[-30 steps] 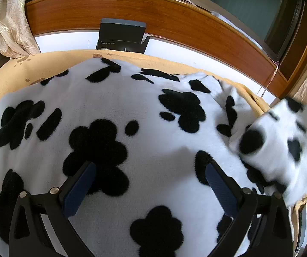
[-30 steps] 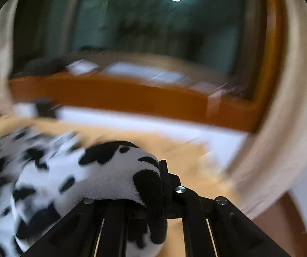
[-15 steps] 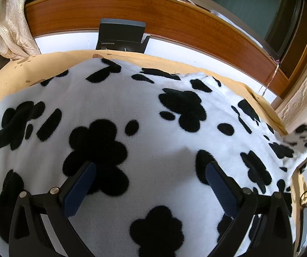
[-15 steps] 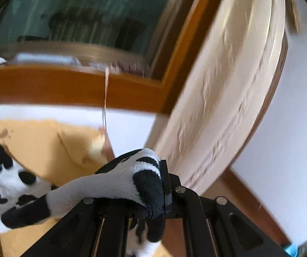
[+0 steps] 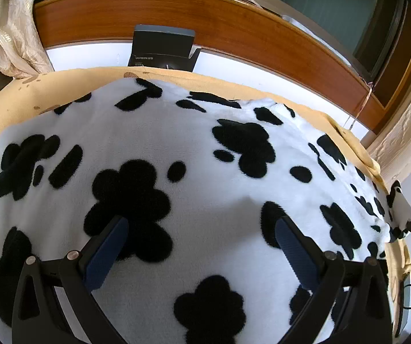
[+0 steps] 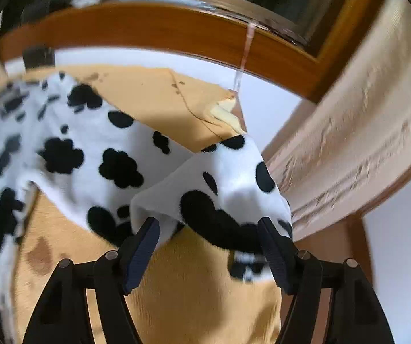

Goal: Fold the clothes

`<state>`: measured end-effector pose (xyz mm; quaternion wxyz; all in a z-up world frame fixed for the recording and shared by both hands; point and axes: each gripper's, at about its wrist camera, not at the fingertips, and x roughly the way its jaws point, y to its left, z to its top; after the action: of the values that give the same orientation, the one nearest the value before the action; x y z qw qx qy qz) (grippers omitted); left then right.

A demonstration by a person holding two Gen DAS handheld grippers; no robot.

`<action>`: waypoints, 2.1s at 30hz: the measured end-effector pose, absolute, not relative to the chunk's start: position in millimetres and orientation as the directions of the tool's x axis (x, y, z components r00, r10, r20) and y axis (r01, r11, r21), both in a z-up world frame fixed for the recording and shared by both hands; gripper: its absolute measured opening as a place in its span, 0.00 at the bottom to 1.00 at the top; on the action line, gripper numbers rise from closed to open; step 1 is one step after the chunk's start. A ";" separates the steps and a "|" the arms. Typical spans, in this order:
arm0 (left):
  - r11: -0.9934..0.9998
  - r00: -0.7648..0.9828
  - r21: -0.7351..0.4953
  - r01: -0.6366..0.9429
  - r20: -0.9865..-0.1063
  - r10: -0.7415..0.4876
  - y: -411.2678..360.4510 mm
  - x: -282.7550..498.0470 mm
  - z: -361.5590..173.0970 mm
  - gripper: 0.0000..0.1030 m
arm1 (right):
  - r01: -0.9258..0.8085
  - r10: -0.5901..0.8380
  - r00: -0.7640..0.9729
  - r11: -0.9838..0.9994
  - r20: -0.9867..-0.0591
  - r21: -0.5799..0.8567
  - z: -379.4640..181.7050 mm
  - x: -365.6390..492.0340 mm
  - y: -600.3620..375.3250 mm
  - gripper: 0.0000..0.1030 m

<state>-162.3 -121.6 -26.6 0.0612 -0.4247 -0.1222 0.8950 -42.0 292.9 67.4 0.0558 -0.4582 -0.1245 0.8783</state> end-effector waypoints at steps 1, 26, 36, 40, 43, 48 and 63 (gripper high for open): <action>-0.963 -0.632 -0.270 -0.006 -0.745 0.213 -121.6 -162.3 -26.6 0.99 | 0.003 0.201 -0.571 -0.969 -0.796 -0.248 72.1 -37.3 298.9 0.70; -0.962 -0.638 -0.272 -0.015 -0.738 0.218 -123.3 -160.9 -27.4 0.99 | 0.417 -0.364 -0.462 -0.894 -0.809 0.165 3.5 79.9 141.5 0.55; -0.947 -0.647 -0.320 -0.027 -0.717 0.261 -130.4 -158.8 -27.3 0.99 | 0.301 -0.152 -0.533 -0.954 -0.832 -0.019 12.5 112.2 173.2 0.16; -0.954 -0.624 -0.295 -0.052 -0.736 0.262 -127.3 -156.9 -26.1 0.99 | 0.230 -0.095 -0.553 -0.972 -0.828 -0.042 4.0 117.8 191.7 0.17; -0.948 -0.577 -0.312 -0.058 -0.765 0.287 -129.8 -143.8 -20.2 0.99 | 0.277 -0.179 -0.637 -0.961 -0.750 -0.006 26.2 134.7 185.3 0.34; -0.913 -0.508 -0.400 -0.083 -0.771 0.384 -142.9 -97.0 -11.8 1.00 | 0.439 -0.306 -0.690 -0.898 -0.656 -0.042 53.2 150.8 141.5 0.88; -0.932 -0.458 -0.242 -0.270 -0.819 0.345 -164.5 65.0 -26.1 0.99 | 0.752 -0.309 -0.305 -0.658 -0.901 -0.029 -14.0 138.7 70.2 0.89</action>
<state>65.0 -164.5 -26.1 0.1803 -0.4885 -0.0384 0.8529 138.8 70.2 -14.0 -0.3430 -0.4794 -0.2311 0.7741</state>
